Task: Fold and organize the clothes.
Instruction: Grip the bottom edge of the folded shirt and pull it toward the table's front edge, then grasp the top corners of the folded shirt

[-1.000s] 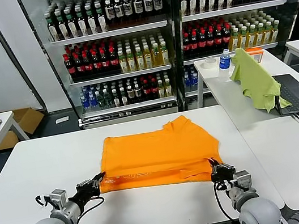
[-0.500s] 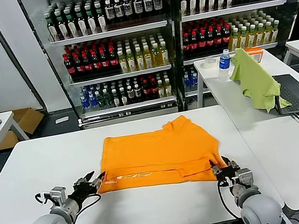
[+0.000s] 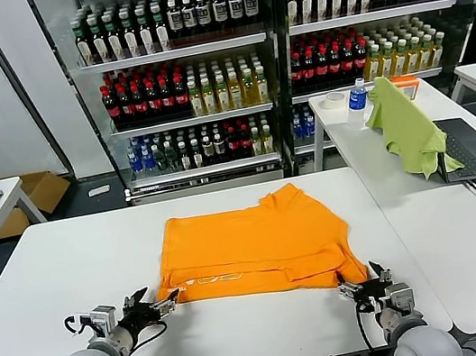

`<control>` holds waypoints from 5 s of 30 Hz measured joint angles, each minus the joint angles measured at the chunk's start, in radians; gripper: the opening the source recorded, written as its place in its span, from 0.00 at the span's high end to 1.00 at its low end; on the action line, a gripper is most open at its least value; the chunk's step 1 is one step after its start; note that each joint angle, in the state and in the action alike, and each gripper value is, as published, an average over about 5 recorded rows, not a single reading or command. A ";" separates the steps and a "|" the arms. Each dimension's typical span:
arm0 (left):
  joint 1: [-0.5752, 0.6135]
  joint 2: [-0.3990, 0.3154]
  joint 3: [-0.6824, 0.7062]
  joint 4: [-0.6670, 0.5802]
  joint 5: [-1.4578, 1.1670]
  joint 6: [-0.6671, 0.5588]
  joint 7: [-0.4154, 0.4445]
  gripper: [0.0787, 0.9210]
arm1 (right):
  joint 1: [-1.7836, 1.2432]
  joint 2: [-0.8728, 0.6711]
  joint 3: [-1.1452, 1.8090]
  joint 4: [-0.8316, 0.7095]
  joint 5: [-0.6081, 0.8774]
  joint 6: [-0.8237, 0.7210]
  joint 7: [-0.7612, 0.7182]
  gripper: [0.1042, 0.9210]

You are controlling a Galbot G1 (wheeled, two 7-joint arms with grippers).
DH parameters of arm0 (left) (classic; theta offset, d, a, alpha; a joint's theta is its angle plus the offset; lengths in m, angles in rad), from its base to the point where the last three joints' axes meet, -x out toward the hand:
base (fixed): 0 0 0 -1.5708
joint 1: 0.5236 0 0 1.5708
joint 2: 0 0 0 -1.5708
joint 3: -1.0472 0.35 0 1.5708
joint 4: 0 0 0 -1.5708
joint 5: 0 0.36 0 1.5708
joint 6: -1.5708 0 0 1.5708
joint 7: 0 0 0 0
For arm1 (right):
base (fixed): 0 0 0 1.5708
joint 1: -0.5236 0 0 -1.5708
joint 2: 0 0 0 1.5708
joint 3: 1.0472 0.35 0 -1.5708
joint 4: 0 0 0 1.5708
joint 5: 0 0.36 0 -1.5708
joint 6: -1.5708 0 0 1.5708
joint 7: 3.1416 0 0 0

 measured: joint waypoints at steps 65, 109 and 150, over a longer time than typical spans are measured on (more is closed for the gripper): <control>0.466 0.043 -0.190 -0.414 0.254 0.023 -0.007 0.52 | -0.391 -0.015 0.116 0.393 -0.110 0.001 -0.027 0.50; -0.363 0.035 0.207 0.296 -0.059 -0.077 0.020 0.12 | 0.716 0.121 -0.266 -0.567 0.131 -0.061 0.075 0.12; -0.371 0.026 0.221 0.362 -0.082 -0.088 0.045 0.86 | 0.749 0.205 -0.280 -0.724 0.087 0.003 0.034 0.94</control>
